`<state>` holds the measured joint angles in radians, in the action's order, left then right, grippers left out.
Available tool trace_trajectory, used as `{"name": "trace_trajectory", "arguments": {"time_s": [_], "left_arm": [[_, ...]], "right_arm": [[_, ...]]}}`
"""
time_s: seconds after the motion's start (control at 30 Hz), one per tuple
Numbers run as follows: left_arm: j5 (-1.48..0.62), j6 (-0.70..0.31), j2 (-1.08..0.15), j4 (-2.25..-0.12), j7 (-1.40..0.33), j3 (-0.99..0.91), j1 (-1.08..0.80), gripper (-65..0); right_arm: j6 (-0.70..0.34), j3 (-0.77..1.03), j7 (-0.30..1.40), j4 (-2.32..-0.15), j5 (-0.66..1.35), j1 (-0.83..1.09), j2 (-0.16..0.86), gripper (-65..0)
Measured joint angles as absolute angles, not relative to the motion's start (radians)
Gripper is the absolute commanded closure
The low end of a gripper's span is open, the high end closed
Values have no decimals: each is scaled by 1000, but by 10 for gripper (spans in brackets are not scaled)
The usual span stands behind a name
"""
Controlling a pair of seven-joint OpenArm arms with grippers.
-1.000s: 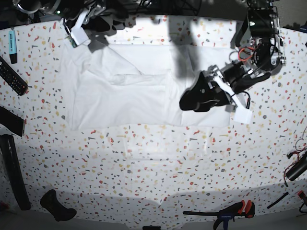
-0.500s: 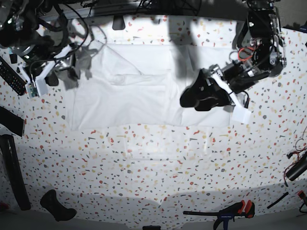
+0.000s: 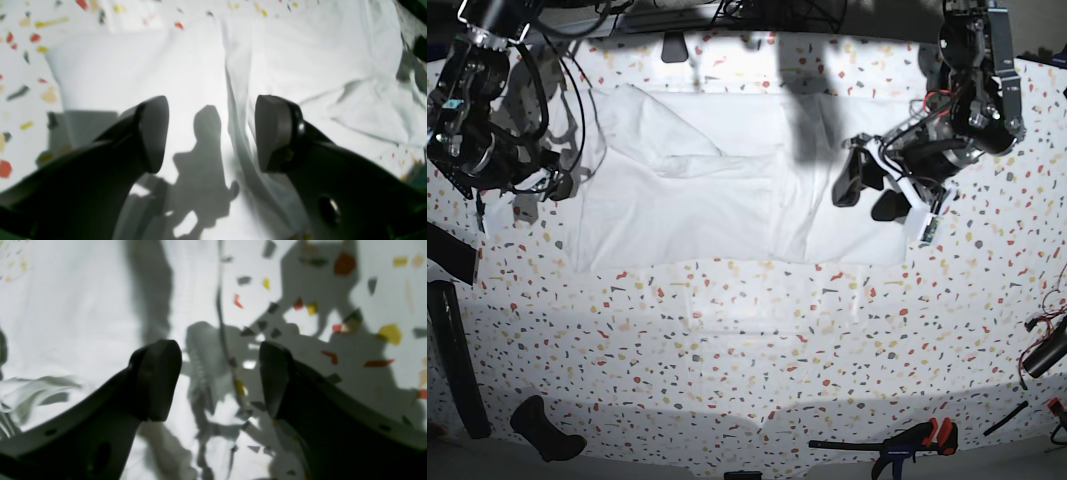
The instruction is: Fold the T-shirt properly
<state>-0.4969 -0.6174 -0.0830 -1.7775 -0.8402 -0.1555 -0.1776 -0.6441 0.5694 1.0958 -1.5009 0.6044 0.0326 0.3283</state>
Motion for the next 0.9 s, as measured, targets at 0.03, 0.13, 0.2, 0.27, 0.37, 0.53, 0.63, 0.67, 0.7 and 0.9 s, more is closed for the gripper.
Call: {"name": "trace_trajectory", "arguments": {"time_s": [0.03, 0.13, 0.2, 0.27, 0.37, 0.53, 0.63, 0.67, 0.7, 0.9], "left_arm": [[-494, -617, -83, -1777, -840, -155, -181, -389], [-494, -617, -83, -1777, -836, -155, -186, -389], [-495, -617, -83, -1777, -801, -155, -191, -389], [-493, -618, -83, -1777, -783, -155, -191, -389], [-494, -618, -83, -1777, -780, -155, -191, -389], [-493, -618, -83, -1777, -791, -155, -191, -389], [-493, -618, -83, -1777, -818, -155, -191, -389], [-478, -618, -83, -1777, -819, -155, -192, -389], [-456, -622, -83, -1777, -819, -155, -192, -389], [-404, -620, -83, -1777, -818, -155, -202, -389]], "right_arm": [[-658, 569, 1097, -1467, 609, 27, 333, -394], [-686, 571, 1086, -1383, 716, 21, 347, -394], [-690, 577, 1077, -1333, 758, 19, 350, -394], [-690, 578, 1065, -1284, 794, 16, 355, -394], [-689, 579, 1087, -1238, 873, 11, 354, -394], [-690, 559, 1203, -1232, 1002, 15, 351, -394], [-690, 519, 1229, -1232, 1029, 16, 353, -394], [-690, 503, 1230, -1232, 1042, 16, 355, -394], [-690, 488, 1235, -1232, 1051, 15, 355, -394], [-690, 415, 1229, -1232, 1058, 11, 355, -374]]}}
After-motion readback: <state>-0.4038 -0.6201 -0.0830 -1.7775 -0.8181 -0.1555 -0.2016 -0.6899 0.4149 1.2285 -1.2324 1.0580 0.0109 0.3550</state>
